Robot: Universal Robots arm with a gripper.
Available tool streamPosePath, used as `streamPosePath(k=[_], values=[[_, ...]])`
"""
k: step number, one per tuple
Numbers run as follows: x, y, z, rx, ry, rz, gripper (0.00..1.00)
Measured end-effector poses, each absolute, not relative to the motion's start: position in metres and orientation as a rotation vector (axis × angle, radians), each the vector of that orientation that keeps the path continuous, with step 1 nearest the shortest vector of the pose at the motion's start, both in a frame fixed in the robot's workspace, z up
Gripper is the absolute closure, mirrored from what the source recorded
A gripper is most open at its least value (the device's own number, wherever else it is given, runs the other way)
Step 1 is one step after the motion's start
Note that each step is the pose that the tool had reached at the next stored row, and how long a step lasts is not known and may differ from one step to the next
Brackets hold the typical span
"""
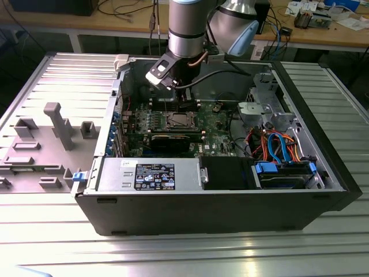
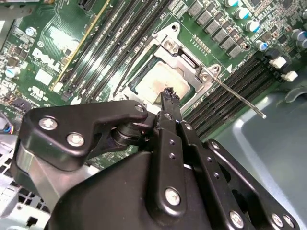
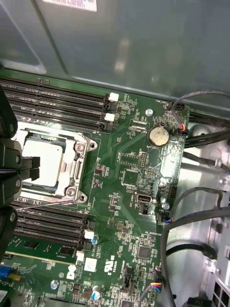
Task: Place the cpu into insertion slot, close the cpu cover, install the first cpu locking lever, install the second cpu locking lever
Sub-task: 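Install the first cpu locking lever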
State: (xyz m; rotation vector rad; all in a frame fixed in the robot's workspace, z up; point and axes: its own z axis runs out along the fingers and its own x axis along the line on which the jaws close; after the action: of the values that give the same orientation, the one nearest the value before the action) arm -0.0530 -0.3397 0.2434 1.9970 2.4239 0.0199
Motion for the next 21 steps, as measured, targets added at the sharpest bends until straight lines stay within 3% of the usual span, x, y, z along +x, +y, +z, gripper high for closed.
streamPosePath(k=[21], values=[[-0.053, -0.3394, 0.2522, 1.986, 2.411, -0.011, 0.89]])
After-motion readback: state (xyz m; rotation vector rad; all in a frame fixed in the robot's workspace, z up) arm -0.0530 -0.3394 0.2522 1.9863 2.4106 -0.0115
